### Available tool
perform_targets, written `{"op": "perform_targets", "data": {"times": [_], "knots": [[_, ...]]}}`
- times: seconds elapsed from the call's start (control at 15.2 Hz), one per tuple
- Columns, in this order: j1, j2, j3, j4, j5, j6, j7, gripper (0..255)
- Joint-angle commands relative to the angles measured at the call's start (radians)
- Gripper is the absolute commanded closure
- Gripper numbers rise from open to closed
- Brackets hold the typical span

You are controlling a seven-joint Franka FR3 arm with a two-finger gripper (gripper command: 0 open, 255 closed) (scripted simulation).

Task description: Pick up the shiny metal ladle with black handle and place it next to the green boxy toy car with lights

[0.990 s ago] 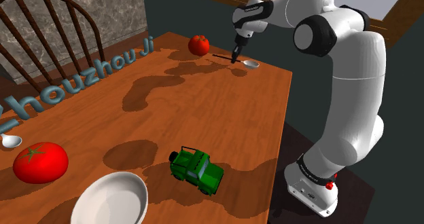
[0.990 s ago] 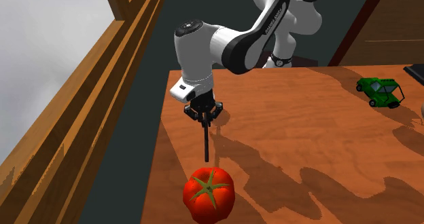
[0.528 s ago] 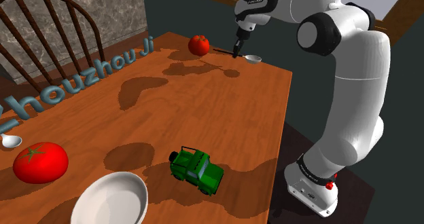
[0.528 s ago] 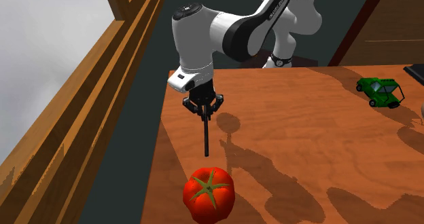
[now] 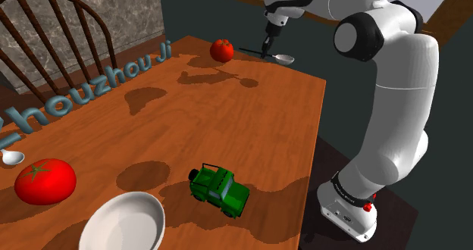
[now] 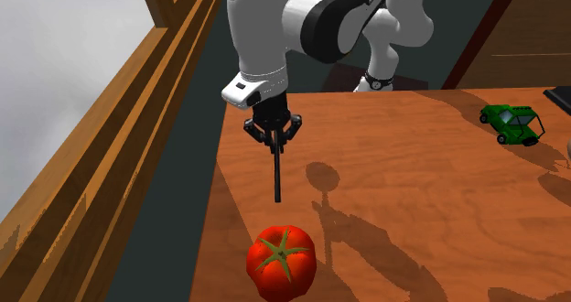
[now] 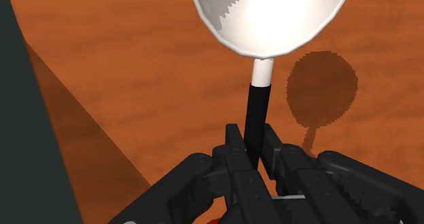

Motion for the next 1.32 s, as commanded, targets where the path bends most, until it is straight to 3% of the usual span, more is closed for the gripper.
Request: {"op": "perform_targets", "data": {"times": [0.0, 0.79, 1.25], "knots": [[-0.002, -0.004, -0.001, 0.026, -0.003, -0.029, 0.006, 255], [-0.017, -0.004, -0.005, 0.178, -0.010, -0.178, 0.033, 255], [0.127, -0.225, 0.014, -0.146, -0.076, -0.047, 0.152, 255]]}}
